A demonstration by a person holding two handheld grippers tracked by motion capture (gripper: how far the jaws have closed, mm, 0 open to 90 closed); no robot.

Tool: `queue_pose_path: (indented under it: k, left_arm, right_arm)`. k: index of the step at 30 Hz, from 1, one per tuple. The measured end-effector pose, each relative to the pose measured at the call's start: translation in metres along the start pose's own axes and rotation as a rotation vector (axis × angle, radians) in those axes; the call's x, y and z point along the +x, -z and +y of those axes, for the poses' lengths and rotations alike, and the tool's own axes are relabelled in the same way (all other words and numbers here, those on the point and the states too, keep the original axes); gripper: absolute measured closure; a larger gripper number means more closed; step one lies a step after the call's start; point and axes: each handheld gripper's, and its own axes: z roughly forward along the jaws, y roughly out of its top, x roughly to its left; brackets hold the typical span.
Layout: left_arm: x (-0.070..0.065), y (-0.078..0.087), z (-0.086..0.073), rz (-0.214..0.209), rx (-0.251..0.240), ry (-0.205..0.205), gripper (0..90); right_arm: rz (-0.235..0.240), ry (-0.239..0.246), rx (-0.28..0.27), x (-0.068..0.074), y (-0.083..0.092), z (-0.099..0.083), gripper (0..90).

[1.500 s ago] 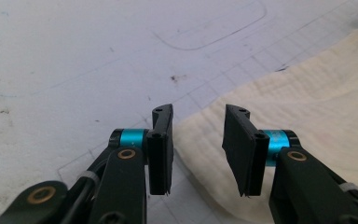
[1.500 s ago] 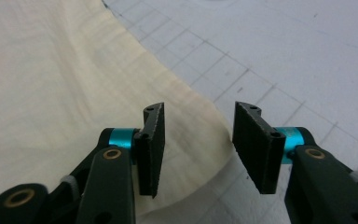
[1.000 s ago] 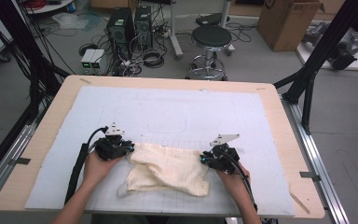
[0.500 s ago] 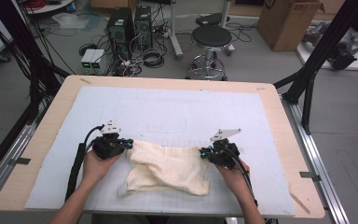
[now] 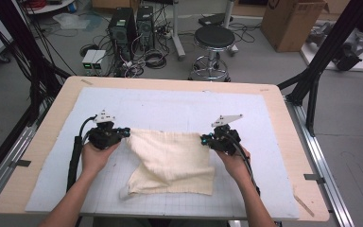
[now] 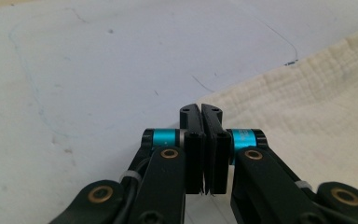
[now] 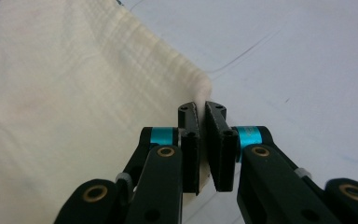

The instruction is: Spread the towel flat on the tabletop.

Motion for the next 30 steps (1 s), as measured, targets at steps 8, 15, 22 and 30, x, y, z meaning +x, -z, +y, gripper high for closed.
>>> queue_pose_path:
  k: [8,15,22,30]
  left_arm:
    - [0.019,-0.024,0.034,0.062,-0.016,0.031,87.5]
    - [0.033,-0.053,0.044,0.09,0.008,0.079,83.7]
    - [0.038,-0.05,0.039,0.053,0.02,0.057,63.1]
    - [0.02,-0.018,0.026,-0.026,-0.063,0.018,56.8]
  right_arm:
    - [-0.08,-0.016,-0.001,-0.032,-0.017,0.032,84.9]
    - [-0.171,-0.046,-0.011,-0.056,-0.035,0.045,77.4]
    - [-0.163,-0.108,-0.001,-0.07,-0.032,0.036,63.6]
    - [-0.089,-0.084,-0.065,-0.05,-0.007,0.031,51.9]
